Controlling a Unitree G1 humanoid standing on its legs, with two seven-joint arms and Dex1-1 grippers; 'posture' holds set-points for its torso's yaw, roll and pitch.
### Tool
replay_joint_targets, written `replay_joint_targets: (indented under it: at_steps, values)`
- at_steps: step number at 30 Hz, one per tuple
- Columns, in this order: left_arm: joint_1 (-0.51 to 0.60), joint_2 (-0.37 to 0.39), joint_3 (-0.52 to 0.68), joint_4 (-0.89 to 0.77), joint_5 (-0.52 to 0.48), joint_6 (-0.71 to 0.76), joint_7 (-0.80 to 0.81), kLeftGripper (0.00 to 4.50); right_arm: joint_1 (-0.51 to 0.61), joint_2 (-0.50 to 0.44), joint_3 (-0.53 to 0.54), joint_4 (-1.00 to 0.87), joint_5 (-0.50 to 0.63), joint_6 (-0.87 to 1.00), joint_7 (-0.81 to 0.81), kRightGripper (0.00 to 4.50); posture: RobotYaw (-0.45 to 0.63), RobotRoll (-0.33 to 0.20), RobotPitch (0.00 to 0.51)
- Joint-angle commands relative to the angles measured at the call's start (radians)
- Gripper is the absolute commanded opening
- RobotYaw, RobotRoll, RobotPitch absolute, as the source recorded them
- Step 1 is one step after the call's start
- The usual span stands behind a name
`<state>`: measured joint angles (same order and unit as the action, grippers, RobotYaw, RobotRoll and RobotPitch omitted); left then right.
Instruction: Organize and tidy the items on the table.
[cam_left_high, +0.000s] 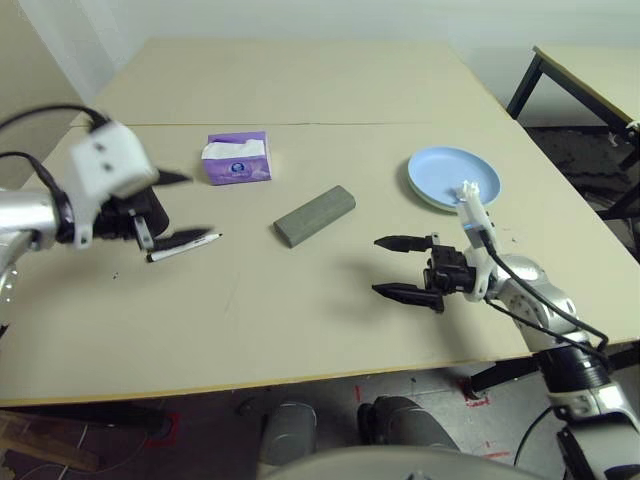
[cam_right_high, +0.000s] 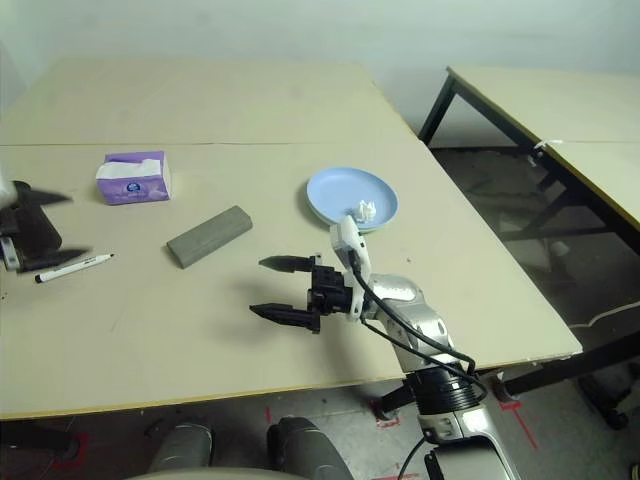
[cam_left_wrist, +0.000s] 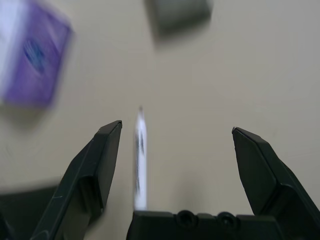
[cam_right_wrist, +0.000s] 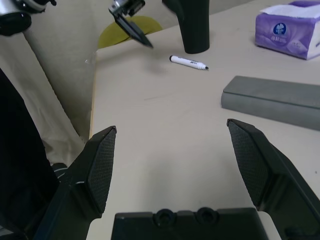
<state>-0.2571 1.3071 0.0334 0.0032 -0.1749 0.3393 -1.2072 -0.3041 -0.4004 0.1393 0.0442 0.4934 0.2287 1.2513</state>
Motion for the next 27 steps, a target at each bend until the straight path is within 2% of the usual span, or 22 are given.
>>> replay_joint_targets:
  at_steps: [1, 7, 13, 20, 27]
  values:
    - [-0.127, -0.006, -0.1, 0.136, 0.109, -0.022, -0.036, 4.47, 0.012, 0.001, 0.007, -0.011, -0.011, -0.006, -0.009, 4.5, 0.02, 0.0, 0.068]
    - [-0.401, -0.097, -0.222, 0.374, 0.219, -0.037, -0.115, 4.47, 0.035, -0.009, 0.004, -0.044, -0.008, 0.002, -0.019, 4.5, 0.0, 0.0, 0.072]
    - [-0.587, -0.195, -0.32, 0.637, 0.346, -0.155, -0.152, 4.47, 0.031, -0.016, 0.006, -0.056, -0.011, 0.003, -0.023, 4.5, -0.02, 0.0, 0.076]
    - [-0.685, -0.254, -0.355, 0.79, 0.423, -0.25, -0.175, 4.47, 0.039, -0.035, 0.002, -0.075, -0.011, 0.002, -0.025, 4.5, -0.03, 0.0, 0.077]
    - [-0.688, -0.276, -0.366, 0.831, 0.471, -0.276, -0.188, 4.47, 0.045, -0.042, 0.007, -0.089, -0.011, 0.001, -0.032, 4.5, -0.04, 0.0, 0.076]
